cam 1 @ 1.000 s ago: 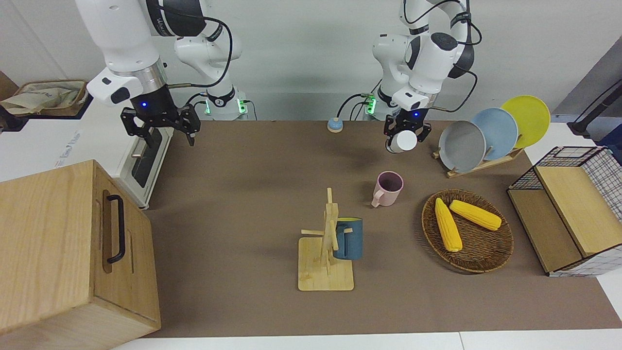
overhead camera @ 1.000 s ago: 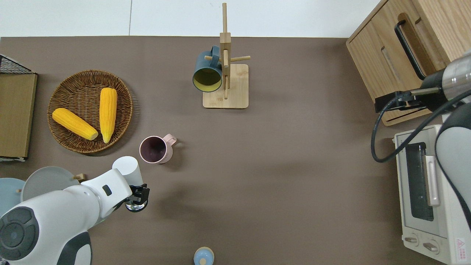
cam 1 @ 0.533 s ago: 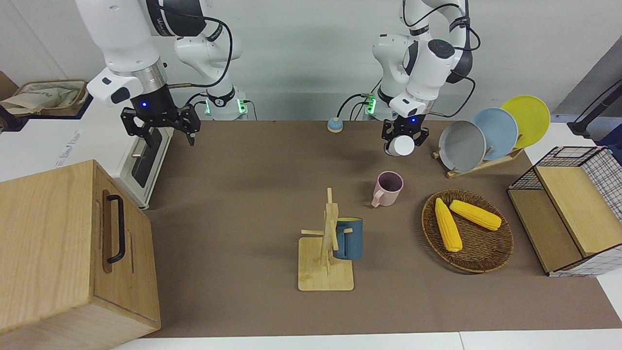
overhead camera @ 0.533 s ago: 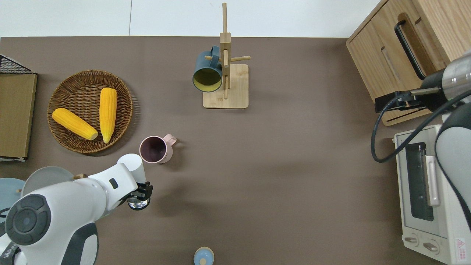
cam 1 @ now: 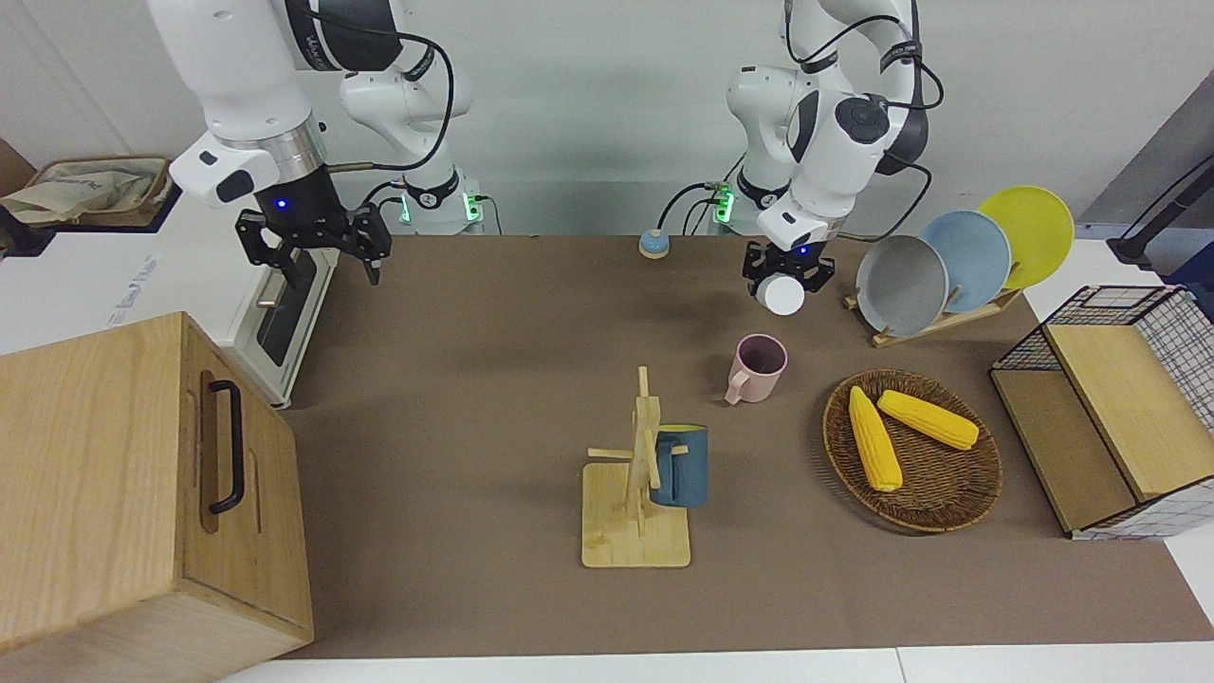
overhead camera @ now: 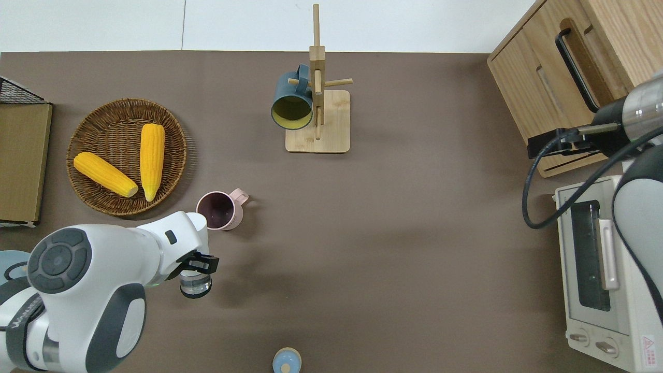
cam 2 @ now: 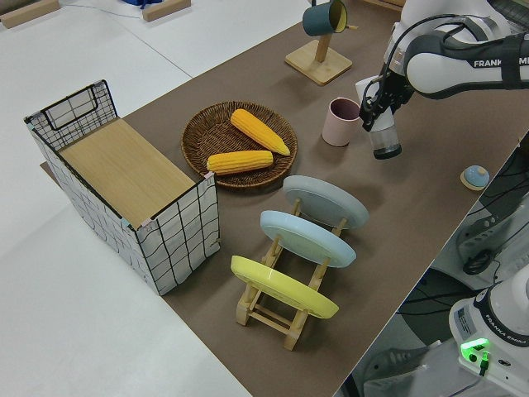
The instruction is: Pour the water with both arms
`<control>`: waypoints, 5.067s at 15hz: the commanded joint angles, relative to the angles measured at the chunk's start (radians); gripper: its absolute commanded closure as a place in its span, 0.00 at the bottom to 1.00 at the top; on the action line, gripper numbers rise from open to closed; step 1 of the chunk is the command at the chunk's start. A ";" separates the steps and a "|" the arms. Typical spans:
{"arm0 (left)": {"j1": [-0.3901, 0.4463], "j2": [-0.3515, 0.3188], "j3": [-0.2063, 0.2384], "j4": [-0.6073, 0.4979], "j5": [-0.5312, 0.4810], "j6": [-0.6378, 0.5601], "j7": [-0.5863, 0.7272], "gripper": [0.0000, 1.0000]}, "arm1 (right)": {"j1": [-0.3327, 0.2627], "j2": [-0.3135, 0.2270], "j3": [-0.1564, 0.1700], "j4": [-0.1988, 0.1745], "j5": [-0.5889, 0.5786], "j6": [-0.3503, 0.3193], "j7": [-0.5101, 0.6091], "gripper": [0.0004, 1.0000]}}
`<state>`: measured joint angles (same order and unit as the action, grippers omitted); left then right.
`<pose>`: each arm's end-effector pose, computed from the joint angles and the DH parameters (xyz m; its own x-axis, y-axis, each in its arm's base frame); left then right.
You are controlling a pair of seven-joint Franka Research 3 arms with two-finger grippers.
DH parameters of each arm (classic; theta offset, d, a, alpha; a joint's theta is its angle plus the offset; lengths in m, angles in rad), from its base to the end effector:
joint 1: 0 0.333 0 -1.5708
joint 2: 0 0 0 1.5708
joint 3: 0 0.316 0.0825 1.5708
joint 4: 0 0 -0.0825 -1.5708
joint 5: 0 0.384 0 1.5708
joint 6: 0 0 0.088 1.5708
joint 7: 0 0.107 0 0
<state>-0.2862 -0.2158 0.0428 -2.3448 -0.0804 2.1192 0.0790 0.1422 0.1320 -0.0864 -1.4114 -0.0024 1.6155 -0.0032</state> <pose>0.4547 -0.1164 0.4181 0.9607 -0.2777 -0.0057 -0.2764 -0.9579 0.0779 0.5992 0.0370 0.6283 0.9955 0.0605 0.0725 0.0596 -0.9981 0.0140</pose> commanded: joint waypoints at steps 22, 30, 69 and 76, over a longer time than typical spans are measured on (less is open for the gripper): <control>-0.021 0.122 0.005 0.186 0.031 -0.239 -0.022 1.00 | -0.001 -0.008 -0.001 0.000 0.016 -0.013 -0.015 0.01; -0.021 0.130 0.005 0.205 0.033 -0.257 -0.022 1.00 | -0.001 -0.008 -0.003 0.000 0.016 -0.013 -0.015 0.01; -0.014 0.165 0.006 0.251 0.067 -0.308 -0.031 1.00 | -0.001 -0.008 -0.003 0.000 0.016 -0.013 -0.015 0.01; -0.010 0.116 0.017 0.230 0.054 -0.266 -0.044 1.00 | -0.001 -0.008 -0.003 0.000 0.016 -0.013 -0.015 0.01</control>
<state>-0.2867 -0.0541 0.0439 -2.1215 -0.0417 1.8520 0.0583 0.1422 0.1319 -0.0864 -1.4114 -0.0023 1.6155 -0.0032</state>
